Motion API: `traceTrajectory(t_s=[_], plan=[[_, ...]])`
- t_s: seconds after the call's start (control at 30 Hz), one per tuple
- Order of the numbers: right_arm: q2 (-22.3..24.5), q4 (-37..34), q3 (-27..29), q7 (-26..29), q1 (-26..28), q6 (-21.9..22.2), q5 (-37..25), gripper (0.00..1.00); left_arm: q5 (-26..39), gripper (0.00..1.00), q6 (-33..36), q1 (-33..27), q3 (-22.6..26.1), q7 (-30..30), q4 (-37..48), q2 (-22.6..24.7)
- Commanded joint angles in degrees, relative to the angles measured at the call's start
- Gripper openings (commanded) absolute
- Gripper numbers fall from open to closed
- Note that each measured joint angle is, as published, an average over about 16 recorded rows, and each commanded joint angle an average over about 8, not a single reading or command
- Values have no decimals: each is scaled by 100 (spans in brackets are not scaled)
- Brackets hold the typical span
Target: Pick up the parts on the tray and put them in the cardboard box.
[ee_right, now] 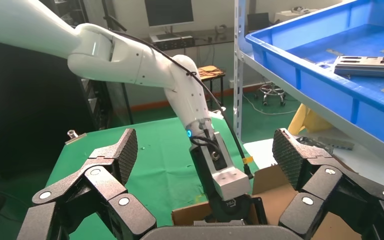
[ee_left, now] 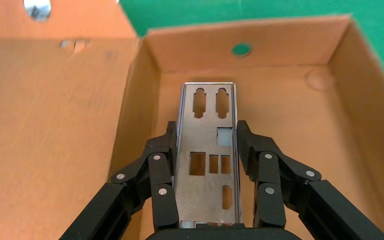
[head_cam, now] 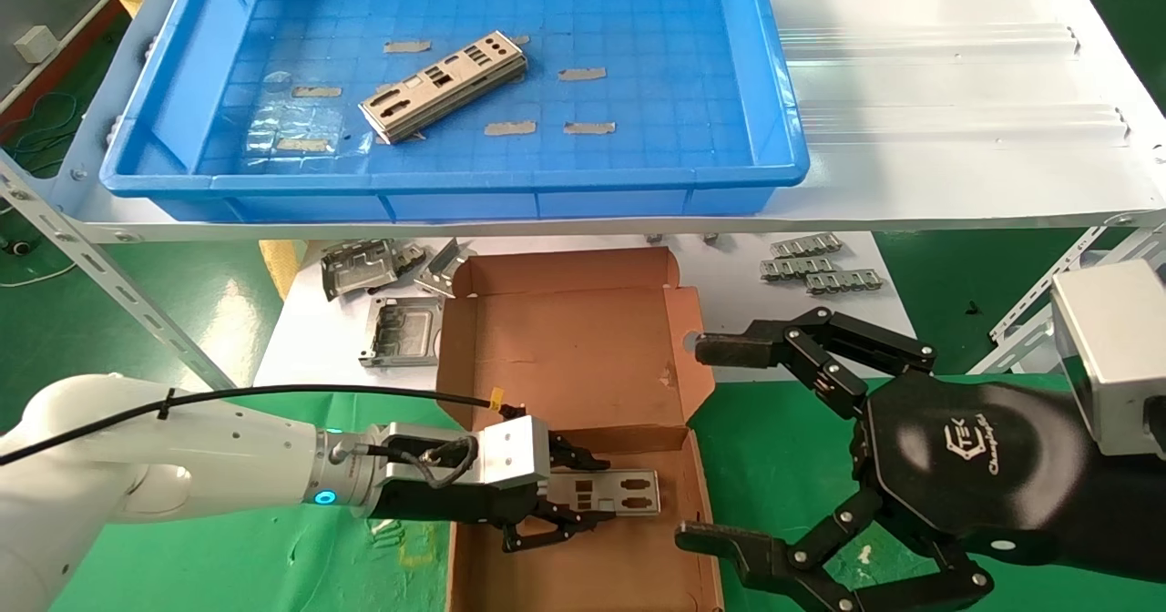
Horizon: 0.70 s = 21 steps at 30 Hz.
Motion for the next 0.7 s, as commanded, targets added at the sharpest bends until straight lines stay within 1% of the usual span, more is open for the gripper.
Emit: traceTrajectory(t_s=[0.03,0.23,0.53,0.7], plan=[[0,0,0,0,0,0,0,100,-9,100,-47,2,-8,76,163,81],[0,0,0,0,0,0,0,100,-123,100,261,-128,-42,-117,616,190],[0,0,0,0,0,0,0,100,-413,100,1208,-414,-149,-625,1132,181],[0,0,0,0,0,0,0,100,-489,100,1434,-515,-187,-724,1311,145]])
